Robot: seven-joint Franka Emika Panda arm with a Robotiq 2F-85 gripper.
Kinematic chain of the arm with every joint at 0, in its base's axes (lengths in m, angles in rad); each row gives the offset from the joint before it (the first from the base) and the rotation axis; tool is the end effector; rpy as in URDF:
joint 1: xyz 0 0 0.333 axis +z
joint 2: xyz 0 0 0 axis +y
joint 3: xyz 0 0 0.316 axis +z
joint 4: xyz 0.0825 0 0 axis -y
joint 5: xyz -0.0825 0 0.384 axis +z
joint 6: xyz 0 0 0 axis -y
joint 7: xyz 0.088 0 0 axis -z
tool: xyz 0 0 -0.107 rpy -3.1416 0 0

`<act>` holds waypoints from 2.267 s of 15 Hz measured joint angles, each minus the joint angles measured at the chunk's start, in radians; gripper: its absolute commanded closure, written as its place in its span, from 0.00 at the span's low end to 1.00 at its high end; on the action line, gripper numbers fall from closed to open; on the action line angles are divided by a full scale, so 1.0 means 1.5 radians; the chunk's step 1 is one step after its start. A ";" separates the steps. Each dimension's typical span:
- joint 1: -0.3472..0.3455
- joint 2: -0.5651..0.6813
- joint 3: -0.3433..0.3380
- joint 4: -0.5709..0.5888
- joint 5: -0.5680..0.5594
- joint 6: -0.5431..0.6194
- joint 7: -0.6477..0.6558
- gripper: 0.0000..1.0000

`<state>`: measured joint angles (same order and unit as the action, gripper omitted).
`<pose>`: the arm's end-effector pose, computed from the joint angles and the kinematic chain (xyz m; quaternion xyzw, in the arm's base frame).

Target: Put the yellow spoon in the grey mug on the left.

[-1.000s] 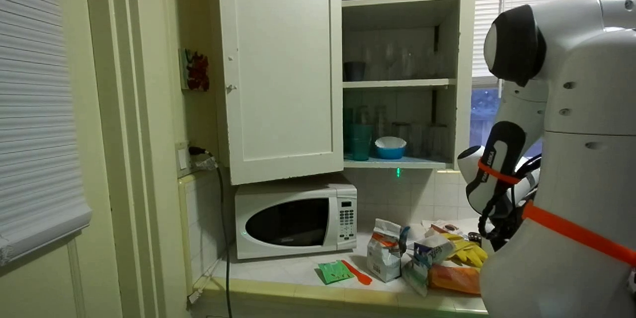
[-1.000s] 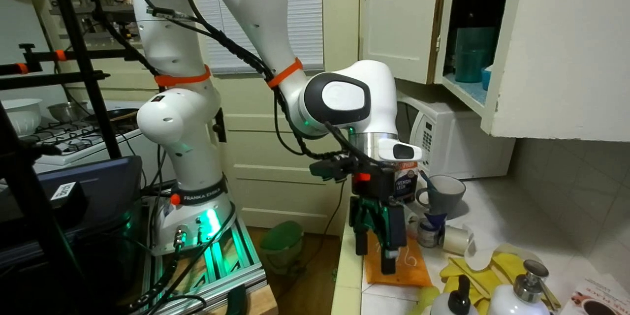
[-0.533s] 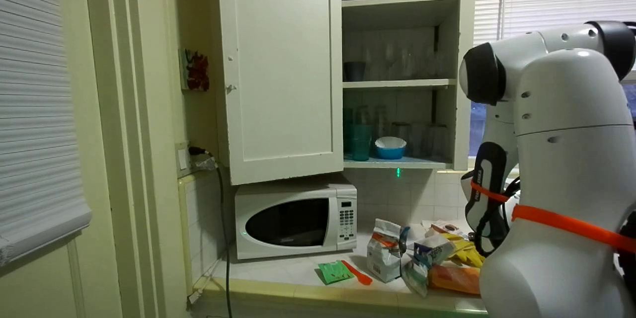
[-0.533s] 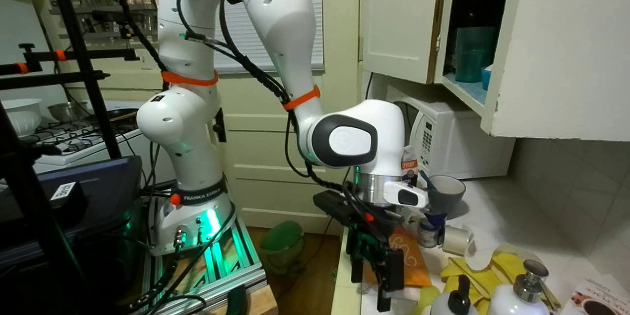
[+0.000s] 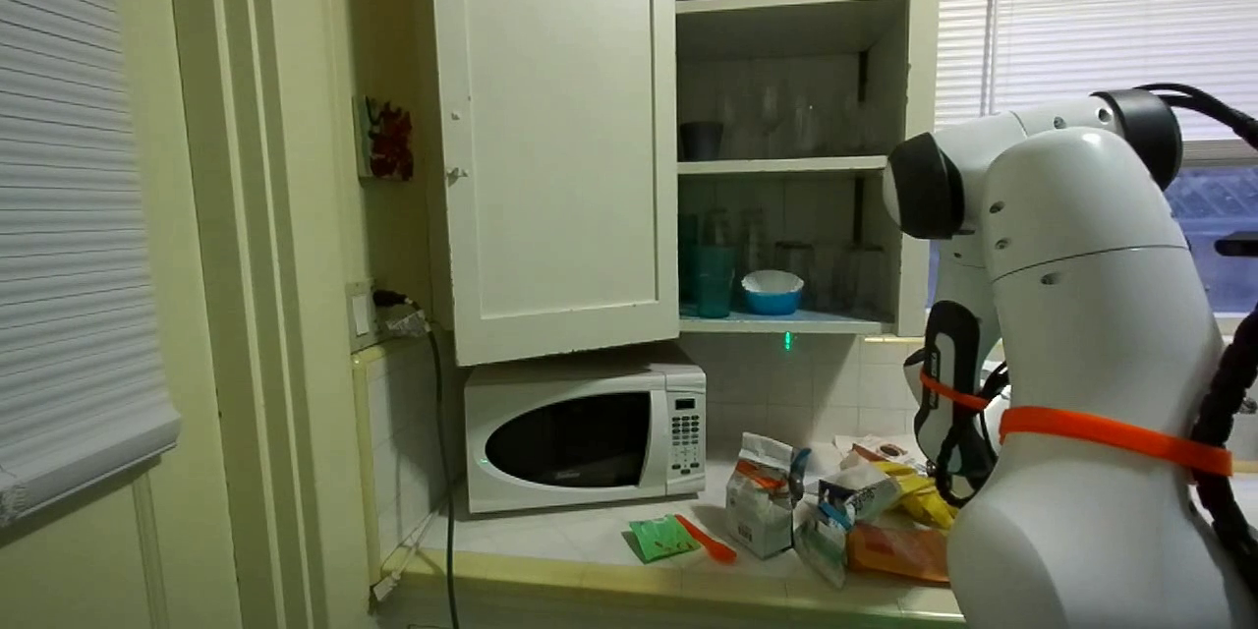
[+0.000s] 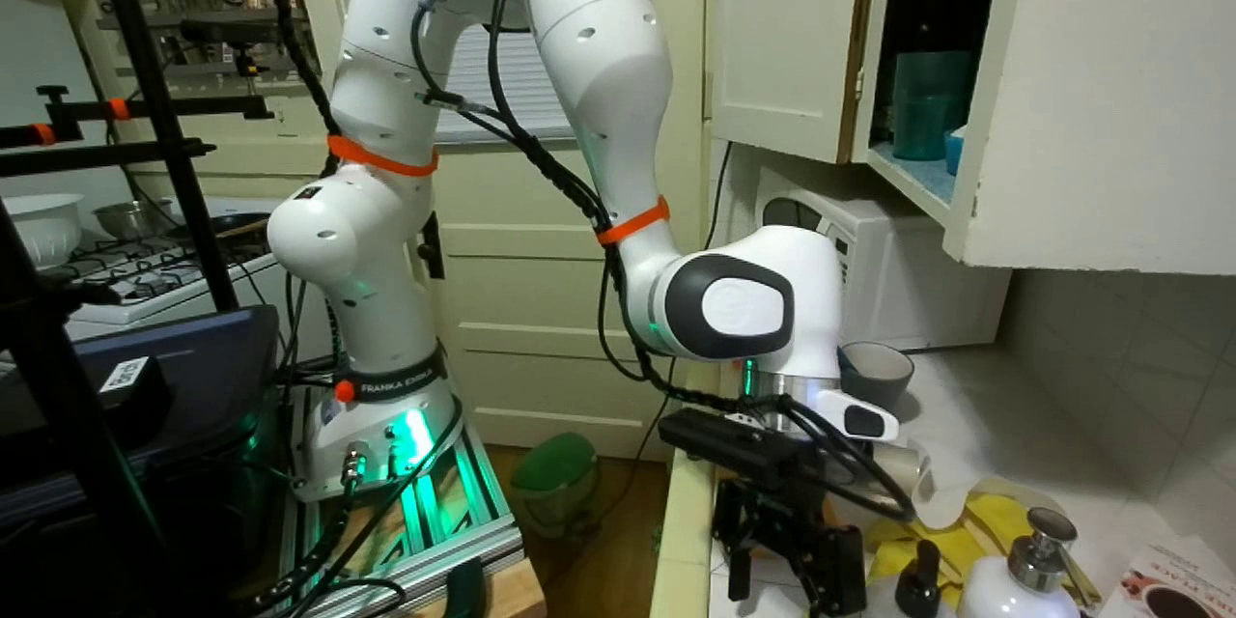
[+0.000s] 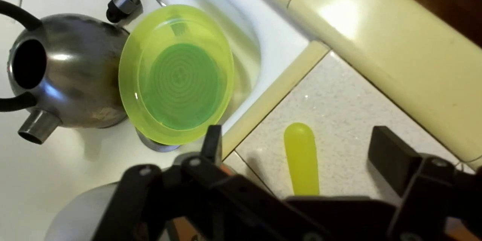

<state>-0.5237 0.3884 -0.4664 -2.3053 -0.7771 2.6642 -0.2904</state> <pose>0.2947 -0.4282 0.1889 0.9667 0.0183 -0.1687 0.1914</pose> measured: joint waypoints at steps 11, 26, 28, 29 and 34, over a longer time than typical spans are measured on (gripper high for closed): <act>-0.038 -0.022 0.056 -0.048 0.003 0.118 -0.172 0.00; -0.443 -0.005 0.396 -0.052 0.201 0.152 -0.585 0.00; -0.438 0.008 0.403 -0.042 0.213 0.145 -0.597 0.00; -0.427 0.015 0.396 -0.034 0.230 0.141 -0.609 0.00; -0.390 0.033 0.366 0.005 0.306 0.099 -0.635 0.00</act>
<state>-1.1083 0.4384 0.0833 -2.2983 -0.3186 2.8122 -1.2434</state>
